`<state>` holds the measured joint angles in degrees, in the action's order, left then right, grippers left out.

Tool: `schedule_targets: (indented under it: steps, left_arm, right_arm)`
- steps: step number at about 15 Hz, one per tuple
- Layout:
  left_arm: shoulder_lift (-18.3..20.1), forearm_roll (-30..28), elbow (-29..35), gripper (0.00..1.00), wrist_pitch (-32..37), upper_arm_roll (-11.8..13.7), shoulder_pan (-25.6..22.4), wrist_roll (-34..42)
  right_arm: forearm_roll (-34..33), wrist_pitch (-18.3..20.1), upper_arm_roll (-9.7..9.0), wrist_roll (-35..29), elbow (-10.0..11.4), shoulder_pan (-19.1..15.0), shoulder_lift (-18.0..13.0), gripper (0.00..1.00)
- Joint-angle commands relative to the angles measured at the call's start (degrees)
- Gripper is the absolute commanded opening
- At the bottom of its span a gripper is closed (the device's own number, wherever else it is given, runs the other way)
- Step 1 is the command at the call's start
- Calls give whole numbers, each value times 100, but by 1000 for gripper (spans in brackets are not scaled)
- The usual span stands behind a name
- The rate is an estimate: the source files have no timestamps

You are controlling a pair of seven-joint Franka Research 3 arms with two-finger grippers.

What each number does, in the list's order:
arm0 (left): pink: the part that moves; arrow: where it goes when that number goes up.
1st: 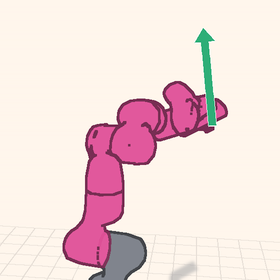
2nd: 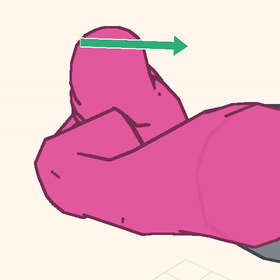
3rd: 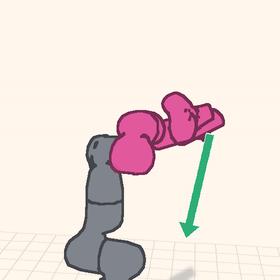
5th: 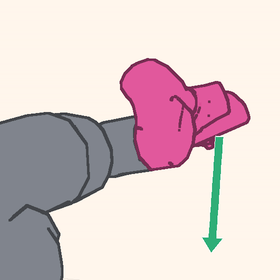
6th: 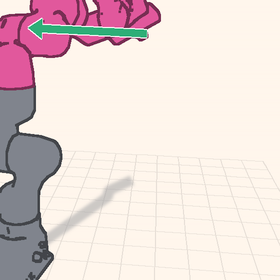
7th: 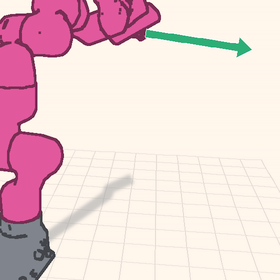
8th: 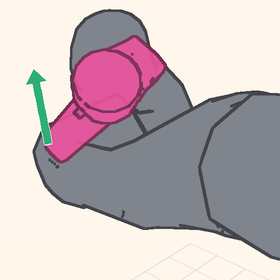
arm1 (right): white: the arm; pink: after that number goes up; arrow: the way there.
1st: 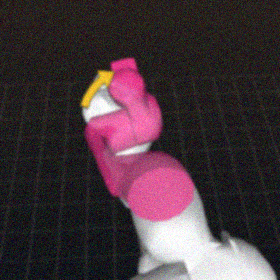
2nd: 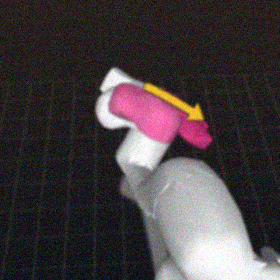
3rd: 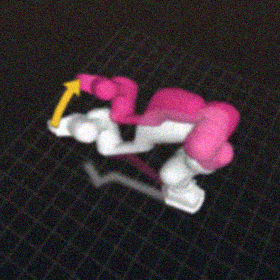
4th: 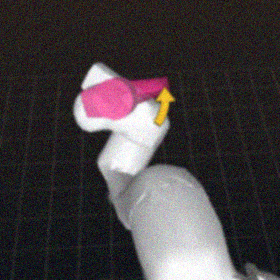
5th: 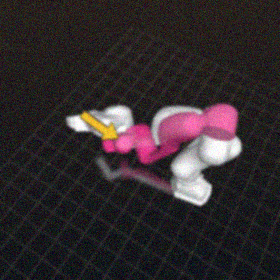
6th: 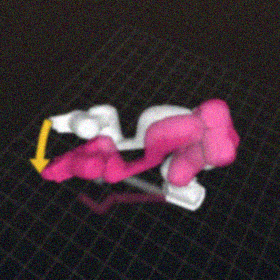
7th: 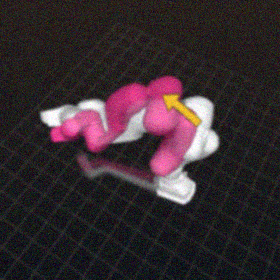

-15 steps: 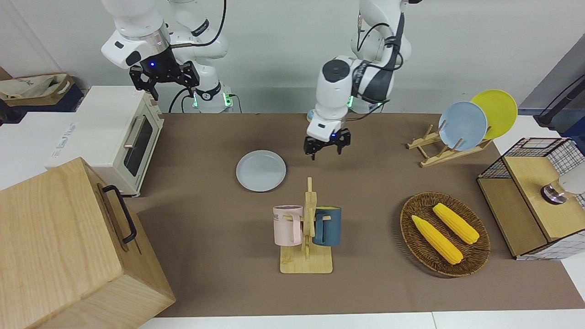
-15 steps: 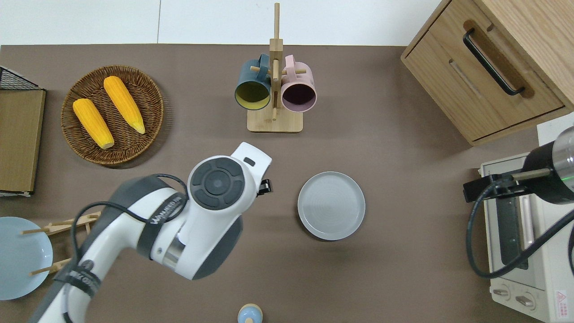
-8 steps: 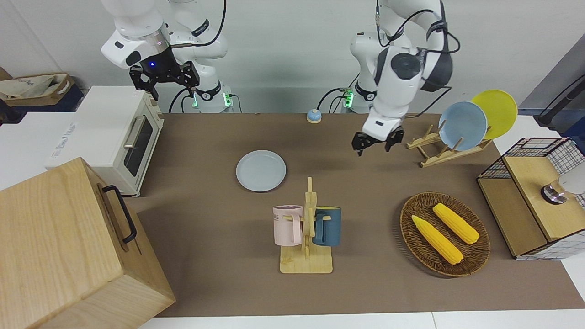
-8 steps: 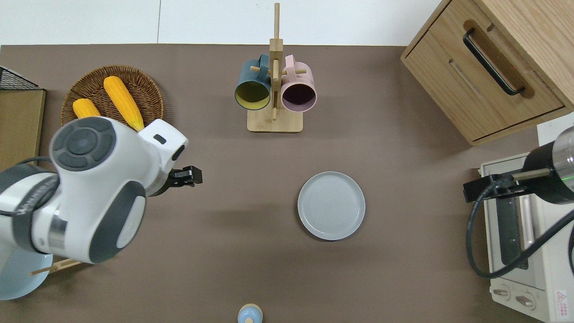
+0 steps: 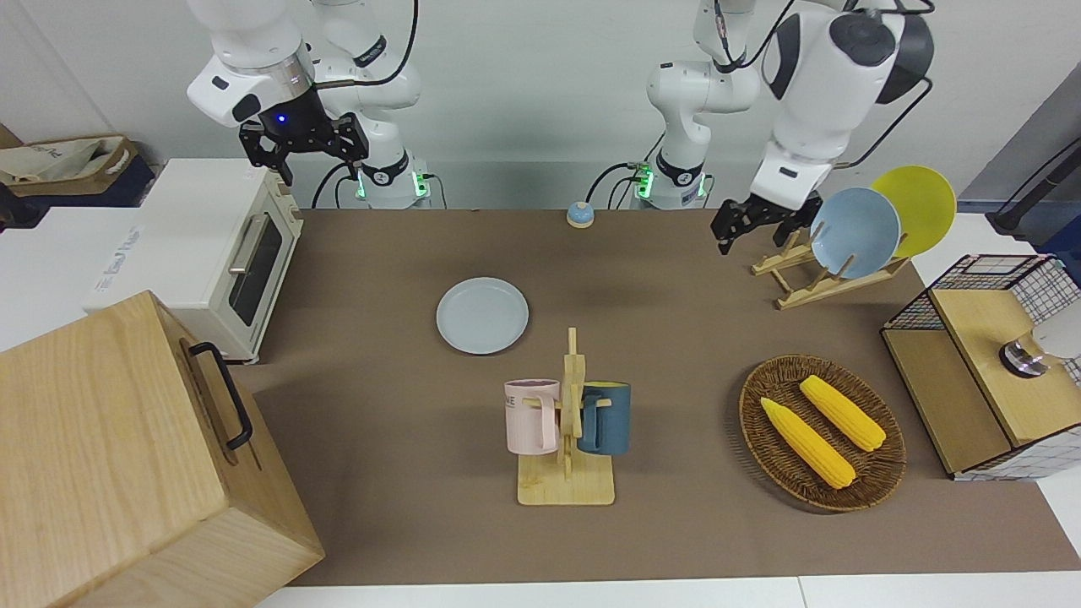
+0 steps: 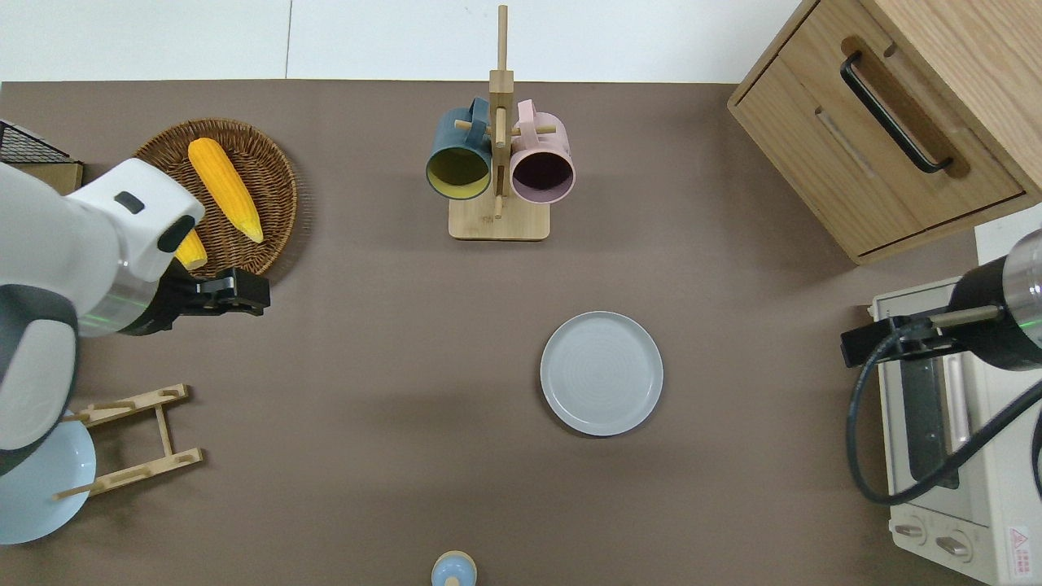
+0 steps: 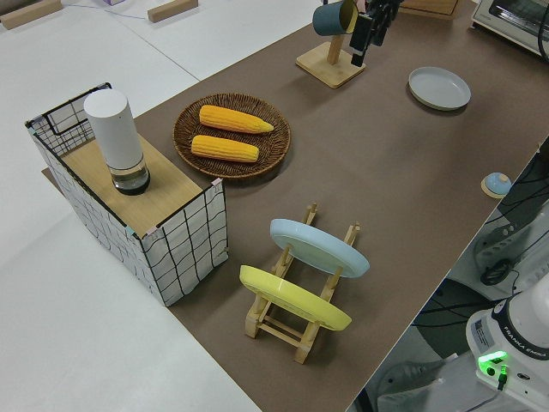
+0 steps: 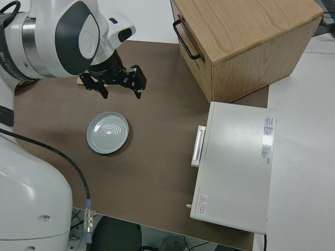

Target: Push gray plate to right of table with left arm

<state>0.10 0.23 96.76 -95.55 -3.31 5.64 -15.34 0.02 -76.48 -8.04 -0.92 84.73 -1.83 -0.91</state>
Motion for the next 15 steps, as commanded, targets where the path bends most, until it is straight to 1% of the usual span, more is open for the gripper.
schedule_targets:
  steps: [1, 3, 6, 15]
  left_arm:
    - [-54, -146, -508, 1000, 379, -38, -239, 357]
    - [-62, -155, -614, 1000, 467, -30, -256, 365]
    - [-62, -102, -614, 1000, 467, 5, -248, 365]
    - [-62, -67, -614, 1000, 467, 6, -248, 559]
  right_arm:
    - [25, 89, -92, -66, -53, -107, -14, 983]
    - [25, 89, -92, -66, -53, -107, -14, 983]
    - [25, 89, -92, -66, -53, -107, -14, 983]
    - [25, 89, -92, -66, -53, -107, -14, 983]
